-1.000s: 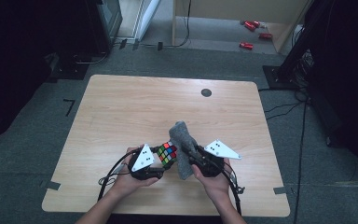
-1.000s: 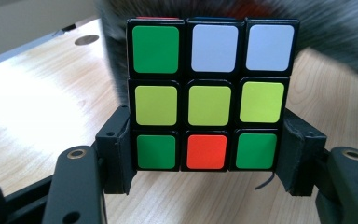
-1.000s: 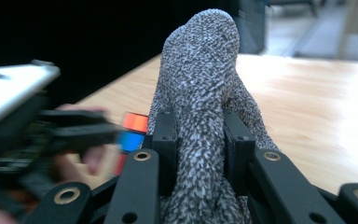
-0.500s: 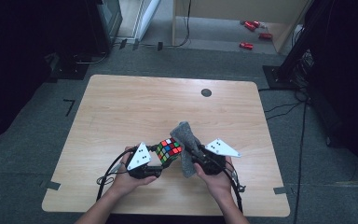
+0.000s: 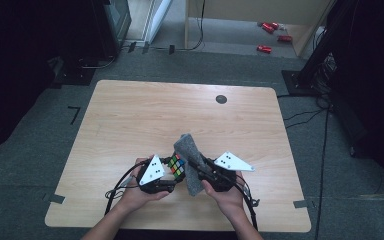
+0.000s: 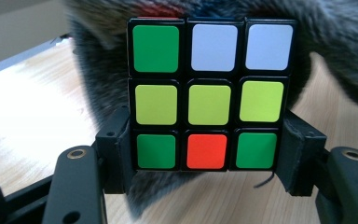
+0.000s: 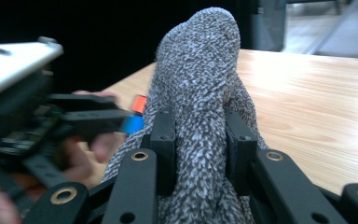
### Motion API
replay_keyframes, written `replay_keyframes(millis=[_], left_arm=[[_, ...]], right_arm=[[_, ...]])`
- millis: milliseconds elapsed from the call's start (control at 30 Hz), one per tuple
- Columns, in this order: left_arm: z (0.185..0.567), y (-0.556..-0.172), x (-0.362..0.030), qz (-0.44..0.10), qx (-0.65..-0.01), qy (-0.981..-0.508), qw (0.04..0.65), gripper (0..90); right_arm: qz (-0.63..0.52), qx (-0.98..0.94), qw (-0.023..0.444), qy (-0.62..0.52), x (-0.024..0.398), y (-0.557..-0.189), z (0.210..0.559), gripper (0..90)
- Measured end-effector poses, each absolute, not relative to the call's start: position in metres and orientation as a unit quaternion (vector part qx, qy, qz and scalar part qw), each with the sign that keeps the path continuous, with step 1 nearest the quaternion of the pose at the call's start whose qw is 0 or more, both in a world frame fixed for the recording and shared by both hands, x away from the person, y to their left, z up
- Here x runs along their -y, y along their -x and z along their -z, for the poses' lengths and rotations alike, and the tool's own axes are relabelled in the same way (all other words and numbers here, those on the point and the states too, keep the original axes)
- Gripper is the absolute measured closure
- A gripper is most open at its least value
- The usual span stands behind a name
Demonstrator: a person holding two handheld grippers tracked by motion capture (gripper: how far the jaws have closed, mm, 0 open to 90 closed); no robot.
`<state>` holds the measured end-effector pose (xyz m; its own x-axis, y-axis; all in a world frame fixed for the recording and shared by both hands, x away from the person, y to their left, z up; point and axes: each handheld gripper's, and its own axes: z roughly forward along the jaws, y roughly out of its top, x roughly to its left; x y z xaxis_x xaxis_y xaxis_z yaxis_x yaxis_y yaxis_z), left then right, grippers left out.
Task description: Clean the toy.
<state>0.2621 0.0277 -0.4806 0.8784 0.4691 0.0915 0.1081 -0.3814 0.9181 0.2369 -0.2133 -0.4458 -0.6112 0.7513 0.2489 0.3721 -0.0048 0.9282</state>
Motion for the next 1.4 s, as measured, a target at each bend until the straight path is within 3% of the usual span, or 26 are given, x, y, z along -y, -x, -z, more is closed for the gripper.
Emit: replay_keyframes(millis=[167, 400, 633, 900, 1067, 1233, 1400], left_arm=[[0.480, -0.265, -0.030, -0.169, -0.183, -0.810, 0.530, 34.5], [0.485, -0.264, -0.026, -0.174, -0.182, -0.822, 0.511, 34.5], [0.480, -0.262, -0.031, -0.153, -0.167, -0.810, 0.541, 34.5], [0.479, -0.264, -0.033, -0.157, -0.176, -0.805, 0.544, 34.5], [0.484, -0.264, -0.027, -0.169, -0.179, -0.821, 0.515, 34.5], [0.482, -0.262, -0.026, -0.162, -0.175, -0.816, 0.526, 34.5], [0.479, -0.262, -0.030, -0.167, -0.171, -0.811, 0.534, 34.6]], right_arm=[[-0.550, -0.686, 0.198, -0.434, 0.224, -0.242, 0.448, 71.4], [-0.592, -0.678, 0.184, -0.395, 0.215, -0.230, 0.437, 71.6], [-0.596, -0.690, 0.173, -0.372, 0.205, -0.228, 0.442, 71.5], [-0.555, -0.680, 0.213, -0.430, 0.225, -0.239, 0.446, 72.3], [-0.582, -0.673, 0.207, -0.407, 0.218, -0.230, 0.436, 72.3], [-0.579, -0.702, 0.199, -0.363, 0.197, -0.222, 0.437, 72.0], [-0.579, -0.687, 0.187, -0.397, 0.208, -0.231, 0.443, 72.0]])
